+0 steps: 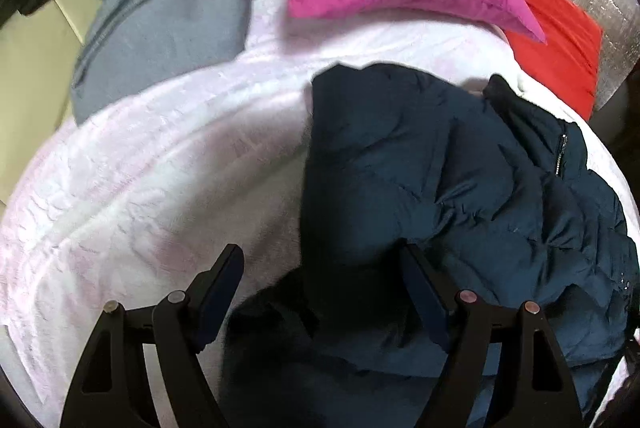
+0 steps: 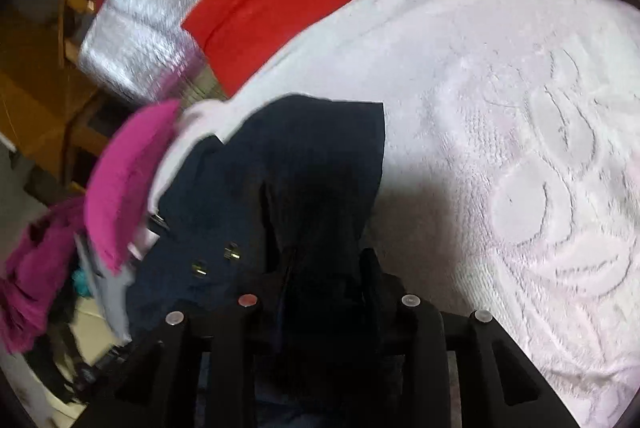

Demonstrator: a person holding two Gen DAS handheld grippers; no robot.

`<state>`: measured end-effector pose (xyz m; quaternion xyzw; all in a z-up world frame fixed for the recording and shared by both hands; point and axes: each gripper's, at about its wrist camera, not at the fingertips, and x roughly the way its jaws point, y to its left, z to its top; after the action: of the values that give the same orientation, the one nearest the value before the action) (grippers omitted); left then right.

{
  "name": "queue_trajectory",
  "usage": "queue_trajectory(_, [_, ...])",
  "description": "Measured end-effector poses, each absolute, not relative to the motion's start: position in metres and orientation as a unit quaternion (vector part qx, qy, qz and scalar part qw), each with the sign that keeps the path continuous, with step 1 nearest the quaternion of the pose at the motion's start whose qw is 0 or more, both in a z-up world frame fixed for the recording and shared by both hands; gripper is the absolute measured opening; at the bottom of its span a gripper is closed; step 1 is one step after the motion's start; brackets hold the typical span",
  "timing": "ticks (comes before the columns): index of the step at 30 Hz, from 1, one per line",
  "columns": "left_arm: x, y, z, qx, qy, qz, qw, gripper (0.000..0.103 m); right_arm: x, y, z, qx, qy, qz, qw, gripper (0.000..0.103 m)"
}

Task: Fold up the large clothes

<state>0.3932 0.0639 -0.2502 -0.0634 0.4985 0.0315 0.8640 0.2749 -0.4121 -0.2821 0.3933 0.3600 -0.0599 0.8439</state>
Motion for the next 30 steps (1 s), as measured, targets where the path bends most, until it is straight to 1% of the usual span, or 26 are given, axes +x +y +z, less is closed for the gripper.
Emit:
queue_trajectory(1, [0.391,0.066,-0.244,-0.058,0.489,0.037,0.869,0.081,0.268,-0.413,-0.272,0.389,0.341,-0.065,0.853,0.054])
queue_trajectory(2, [0.388,0.067,-0.237,-0.053,0.477,0.04,0.876,0.081,0.261,-0.413,-0.262,0.381,0.32,-0.071,0.864,0.062])
queue_trajectory(3, [0.385,0.067,-0.23,-0.047,0.465,0.042,0.883,0.081,0.255,-0.411,-0.251,0.368,0.3,-0.078,0.877,0.064])
queue_trajectory(5, [0.376,0.065,-0.213,-0.034,0.43,0.039,0.901,0.081,0.244,-0.404,-0.232,0.344,0.268,-0.073,0.897,0.064])
queue_trajectory(7, [0.366,0.058,-0.2,-0.022,0.399,0.025,0.916,0.081,0.24,-0.391,-0.22,0.336,0.247,-0.024,0.909,0.064])
queue_trajectory(8, [0.363,0.054,-0.197,-0.019,0.39,0.015,0.921,0.081,0.242,-0.381,-0.217,0.331,0.251,0.004,0.91,0.063])
queue_trajectory(11, [0.36,0.034,-0.2,0.001,0.386,-0.024,0.922,0.081,0.255,-0.35,-0.22,0.313,0.284,0.066,0.904,0.046])
queue_trajectory(16, [0.36,-0.006,-0.228,0.079,0.423,-0.047,0.901,0.081,0.283,-0.305,-0.255,0.269,0.379,0.096,0.88,0.046])
queue_trajectory(17, [0.362,-0.011,-0.238,0.097,0.441,-0.046,0.891,0.081,0.287,-0.302,-0.266,0.262,0.404,0.089,0.872,0.045])
queue_trajectory(19, [0.368,-0.014,-0.259,0.115,0.471,-0.043,0.874,0.083,0.295,-0.301,-0.283,0.263,0.432,0.081,0.859,0.038])
queue_trajectory(20, [0.367,-0.012,-0.261,0.109,0.468,-0.04,0.876,0.086,0.294,-0.303,-0.284,0.265,0.432,0.081,0.858,0.037])
queue_trajectory(22, [0.367,-0.009,-0.255,0.1,0.472,-0.039,0.875,0.085,0.291,-0.304,-0.277,0.264,0.429,0.082,0.86,0.036])
queue_trajectory(23, [0.366,-0.008,-0.251,0.098,0.468,-0.039,0.878,0.085,0.289,-0.305,-0.274,0.265,0.42,0.087,0.863,0.038])
queue_trajectory(27, [0.355,-0.015,-0.234,0.085,0.443,-0.067,0.89,0.085,0.282,-0.292,-0.256,0.262,0.378,0.13,0.878,0.038])
queue_trajectory(30, [0.348,-0.03,-0.23,0.091,0.429,-0.094,0.894,0.085,0.29,-0.273,-0.264,0.252,0.396,0.148,0.87,0.038])
